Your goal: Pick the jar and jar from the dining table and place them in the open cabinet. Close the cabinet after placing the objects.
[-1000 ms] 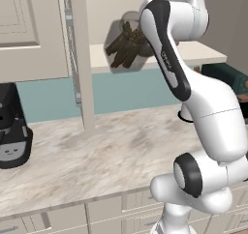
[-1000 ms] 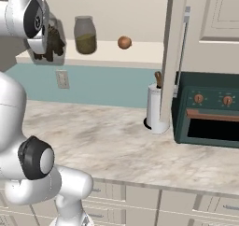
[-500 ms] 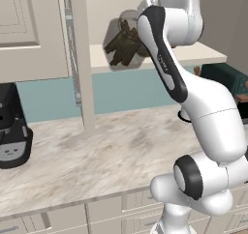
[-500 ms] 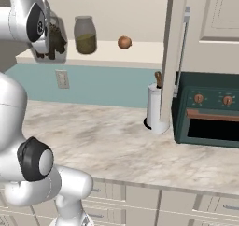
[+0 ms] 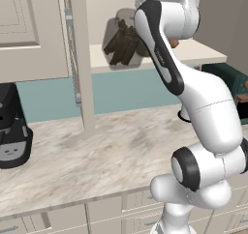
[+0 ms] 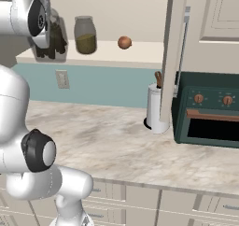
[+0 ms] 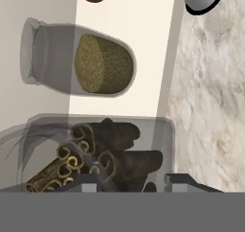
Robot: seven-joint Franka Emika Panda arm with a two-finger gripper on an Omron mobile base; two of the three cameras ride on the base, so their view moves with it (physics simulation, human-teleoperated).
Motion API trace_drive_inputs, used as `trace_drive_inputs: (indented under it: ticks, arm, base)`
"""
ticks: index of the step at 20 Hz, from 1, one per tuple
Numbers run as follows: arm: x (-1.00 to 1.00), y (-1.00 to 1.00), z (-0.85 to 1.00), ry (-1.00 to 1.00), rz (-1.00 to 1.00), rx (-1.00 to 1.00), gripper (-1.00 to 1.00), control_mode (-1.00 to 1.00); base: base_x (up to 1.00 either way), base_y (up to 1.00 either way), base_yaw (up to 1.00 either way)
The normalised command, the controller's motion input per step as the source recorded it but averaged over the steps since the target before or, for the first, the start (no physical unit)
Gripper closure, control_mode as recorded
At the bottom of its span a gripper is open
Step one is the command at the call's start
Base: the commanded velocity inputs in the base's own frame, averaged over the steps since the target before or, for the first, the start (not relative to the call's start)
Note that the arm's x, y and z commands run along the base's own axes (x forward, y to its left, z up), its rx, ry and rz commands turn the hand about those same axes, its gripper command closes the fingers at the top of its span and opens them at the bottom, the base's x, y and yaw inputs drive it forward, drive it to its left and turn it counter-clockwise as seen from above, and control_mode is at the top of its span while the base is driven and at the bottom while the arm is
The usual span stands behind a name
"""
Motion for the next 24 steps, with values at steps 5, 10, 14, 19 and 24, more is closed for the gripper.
trace_drive_inputs:
  ticks: [5, 10, 14, 19, 24]
  arm:
    - [0.39, 0.04, -0.05, 0.00, 0.00, 0.00, 1.00, -1.00]
    - [0.23, 0.00, -0.02, -0.03, 0.00, 0.00, 1.00, -1.00]
    - [0.00, 0.00, 0.00, -0.14, 0.00, 0.00, 1.00, -1.00]
    - [0.00, 0.00, -0.01, -0.14, 0.00, 0.00, 1.00, -1.00]
    - [0.06, 0.00, -0.07, -0.04, 0.00, 0.00, 1.00, -1.00]
  base:
    - [0.00, 0.00, 0.00]
    - [0.00, 0.00, 0.00]
    - [0.00, 0.00, 0.00]
    - [0.00, 0.00, 0.00]
    - [0.00, 0.00, 0.00]
